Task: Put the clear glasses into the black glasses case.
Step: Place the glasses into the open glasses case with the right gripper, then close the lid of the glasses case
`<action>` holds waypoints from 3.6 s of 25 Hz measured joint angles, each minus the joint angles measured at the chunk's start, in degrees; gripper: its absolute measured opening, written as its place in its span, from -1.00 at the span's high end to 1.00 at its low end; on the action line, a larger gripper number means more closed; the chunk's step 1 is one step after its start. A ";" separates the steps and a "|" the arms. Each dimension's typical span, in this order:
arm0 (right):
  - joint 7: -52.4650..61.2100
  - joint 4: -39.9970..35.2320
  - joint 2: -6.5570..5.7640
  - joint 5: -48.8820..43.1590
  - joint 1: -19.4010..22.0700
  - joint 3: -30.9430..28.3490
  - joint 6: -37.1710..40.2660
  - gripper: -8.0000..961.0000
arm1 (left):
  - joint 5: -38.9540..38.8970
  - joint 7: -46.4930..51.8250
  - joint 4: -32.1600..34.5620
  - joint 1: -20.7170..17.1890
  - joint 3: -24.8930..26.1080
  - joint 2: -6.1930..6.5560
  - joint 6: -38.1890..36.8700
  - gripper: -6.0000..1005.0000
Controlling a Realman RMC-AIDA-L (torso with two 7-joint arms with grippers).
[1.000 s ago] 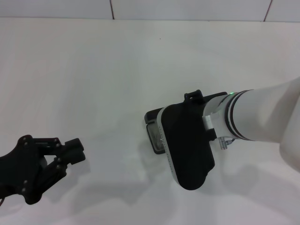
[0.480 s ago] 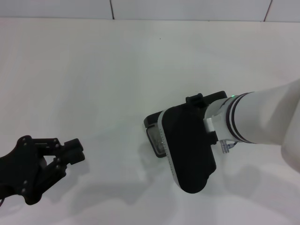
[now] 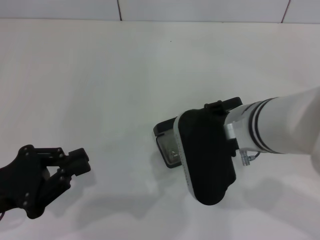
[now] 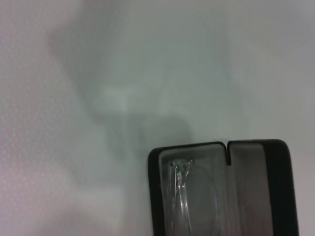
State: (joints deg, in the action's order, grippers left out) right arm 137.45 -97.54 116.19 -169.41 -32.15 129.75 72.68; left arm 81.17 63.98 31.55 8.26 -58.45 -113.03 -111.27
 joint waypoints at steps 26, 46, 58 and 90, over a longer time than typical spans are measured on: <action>-15.42 -15.65 -0.22 51.71 17.61 -49.99 8.31 0.73 | -1.39 4.00 0.34 4.57 3.94 -0.93 0.36 0.72; -44.75 41.42 -0.59 85.98 20.28 -97.43 22.18 0.73 | 7.61 13.47 -8.82 31.23 -0.46 -7.01 34.44 0.72; -47.89 48.62 -0.88 86.02 18.66 -102.01 22.50 0.73 | 0.08 14.12 -11.48 33.50 -13.81 -7.40 41.98 0.71; -49.46 53.95 -0.88 85.92 16.51 -101.63 23.41 0.73 | -0.46 14.09 -14.02 33.00 -17.47 -7.65 44.81 0.71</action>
State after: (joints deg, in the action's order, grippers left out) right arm 87.99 -43.59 115.31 -83.49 -15.64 28.12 96.09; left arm 80.70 78.07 17.53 41.26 -75.92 -120.68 -66.45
